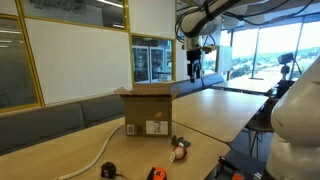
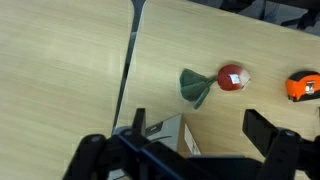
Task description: Put the objects on the table into the box.
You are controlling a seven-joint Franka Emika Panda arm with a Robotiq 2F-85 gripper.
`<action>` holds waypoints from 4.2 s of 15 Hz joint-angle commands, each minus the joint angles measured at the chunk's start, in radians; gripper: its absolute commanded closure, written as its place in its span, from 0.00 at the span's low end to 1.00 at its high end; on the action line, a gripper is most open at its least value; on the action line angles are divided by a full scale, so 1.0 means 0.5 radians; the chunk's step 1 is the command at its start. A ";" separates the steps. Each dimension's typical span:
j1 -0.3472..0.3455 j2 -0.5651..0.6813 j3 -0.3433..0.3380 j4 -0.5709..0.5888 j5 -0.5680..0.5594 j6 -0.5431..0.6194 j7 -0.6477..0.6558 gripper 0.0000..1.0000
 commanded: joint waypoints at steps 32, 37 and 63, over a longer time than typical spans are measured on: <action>-0.116 0.700 0.324 -0.836 0.100 1.779 2.015 0.00; -0.060 1.020 0.170 -0.769 0.118 1.941 2.206 0.00; 0.027 1.556 0.344 -0.632 1.343 2.105 1.766 0.49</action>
